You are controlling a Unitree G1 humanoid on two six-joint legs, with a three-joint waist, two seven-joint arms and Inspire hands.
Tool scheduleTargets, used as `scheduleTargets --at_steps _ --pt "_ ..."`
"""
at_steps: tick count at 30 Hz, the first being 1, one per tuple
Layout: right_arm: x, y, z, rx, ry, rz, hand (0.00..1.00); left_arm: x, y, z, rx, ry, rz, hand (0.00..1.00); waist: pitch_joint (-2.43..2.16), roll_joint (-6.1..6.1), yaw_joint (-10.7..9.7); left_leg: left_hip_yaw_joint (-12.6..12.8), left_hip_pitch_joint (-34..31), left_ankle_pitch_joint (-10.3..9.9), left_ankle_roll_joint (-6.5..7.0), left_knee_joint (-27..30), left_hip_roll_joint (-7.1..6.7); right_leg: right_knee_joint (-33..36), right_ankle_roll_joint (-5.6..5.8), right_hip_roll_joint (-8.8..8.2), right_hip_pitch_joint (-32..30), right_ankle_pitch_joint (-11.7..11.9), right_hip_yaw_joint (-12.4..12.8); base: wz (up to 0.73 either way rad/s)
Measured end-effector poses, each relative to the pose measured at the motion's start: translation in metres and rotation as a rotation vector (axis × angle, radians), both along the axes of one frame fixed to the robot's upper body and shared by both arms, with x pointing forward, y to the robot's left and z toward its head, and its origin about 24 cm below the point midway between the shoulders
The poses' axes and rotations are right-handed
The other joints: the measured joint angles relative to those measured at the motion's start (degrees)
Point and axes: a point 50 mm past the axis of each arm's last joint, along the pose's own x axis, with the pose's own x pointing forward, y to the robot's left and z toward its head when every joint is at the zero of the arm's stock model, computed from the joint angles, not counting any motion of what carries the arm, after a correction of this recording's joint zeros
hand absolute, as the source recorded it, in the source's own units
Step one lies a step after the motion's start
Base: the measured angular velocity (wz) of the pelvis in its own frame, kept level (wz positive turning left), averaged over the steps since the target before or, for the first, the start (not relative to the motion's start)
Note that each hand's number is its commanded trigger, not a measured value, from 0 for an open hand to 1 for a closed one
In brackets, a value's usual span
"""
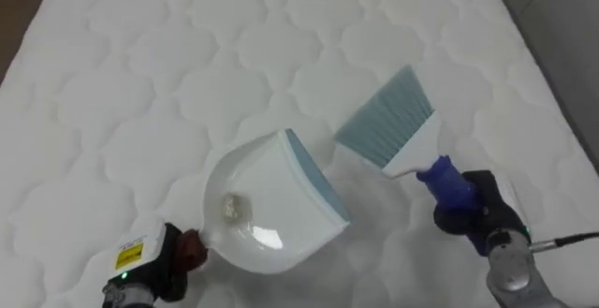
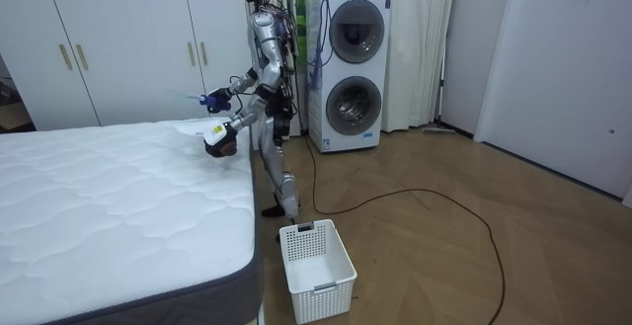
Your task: Clean bed
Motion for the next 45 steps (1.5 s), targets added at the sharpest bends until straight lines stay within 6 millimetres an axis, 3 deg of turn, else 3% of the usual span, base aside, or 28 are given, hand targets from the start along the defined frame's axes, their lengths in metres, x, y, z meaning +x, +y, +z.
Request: scheduleTargets --at_steps 1,2,8,15,23,28,38,45 --pt "0.001 0.0 0.001 0.0 -0.01 -0.004 0.13 0.001 -0.001 0.001 0.003 -0.006 -0.007 1.0 0.0 0.0 0.1 0.0 0.3 0.0 -0.01 0.0 -0.01 -0.1 0.01 0.03 0.3 0.0 0.0 0.0" --pt "0.002 0.0 0.004 0.004 -0.027 -0.009 0.0 0.003 -0.001 0.003 -0.002 -0.018 -0.007 1.0 -0.02 0.03 0.1 0.0 1.1 0.0 -0.07 -0.2 -0.03 -0.2 0.04 0.12 1.0 0.0 0.1 0.0" --pt "0.001 -0.001 0.004 0.009 -0.04 -0.019 0.0 0.008 0.001 0.009 0.003 -0.056 -0.001 1.0 -0.26 1.18 0.0 0.1 4.4 -0.4 -0.32 -1.4 0.19 -1.5 0.15 0.87 4.4 0.0 0.7 -0.03" --pt "-0.006 -0.002 -0.001 0.051 -0.023 -0.049 0.0 0.016 0.001 0.02 -0.026 -0.126 -0.002 1.0 -0.1 2.22 0.1 0.1 4.8 -0.4 -0.32 -1.6 0.27 -2.0 0.18 1.05 4.6 0.1 0.9 -0.01" --pt "-0.006 -0.002 -0.001 0.161 -0.05 -0.097 0.0 0.017 -0.001 0.021 -0.049 -0.137 -0.018 1.0 0.1 1.98 0.0 0.1 5.2 -0.4 -0.31 -1.9 0.2 -2.0 0.25 1.04 4.8 0.1 1.1 0.0" --pt "-0.005 0.002 0.0 0.179 -0.065 -0.092 0.0 0.019 -0.002 0.022 -0.052 -0.144 -0.024 1.0 0.54 2.31 0.0 0.2 5.8 -0.8 -0.31 -2.0 0.26 -2.0 0.38 1.35 5.2 0.0 1.8 -0.03" --pt "0.004 0.01 0.014 0.2 -0.147 -0.053 0.0 0.029 -0.012 0.037 -0.095 -0.23 -0.076 1.0 0.54 2.42 0.0 0.2 6.1 -0.9 -0.31 -2.0 0.28 -2.0 0.38 1.52 5.2 0.0 2.5 -0.03" --pt "0.003 0.016 0.011 0.223 -0.149 -0.051 0.0 0.029 -0.013 0.037 -0.1 -0.231 -0.076 1.0 0.53 2.42 0.1 0.0 6.0 -0.9 -0.3 -1.9 0.22 -1.7 0.43 1.37 5.4 -0.2 2.3 0.0"
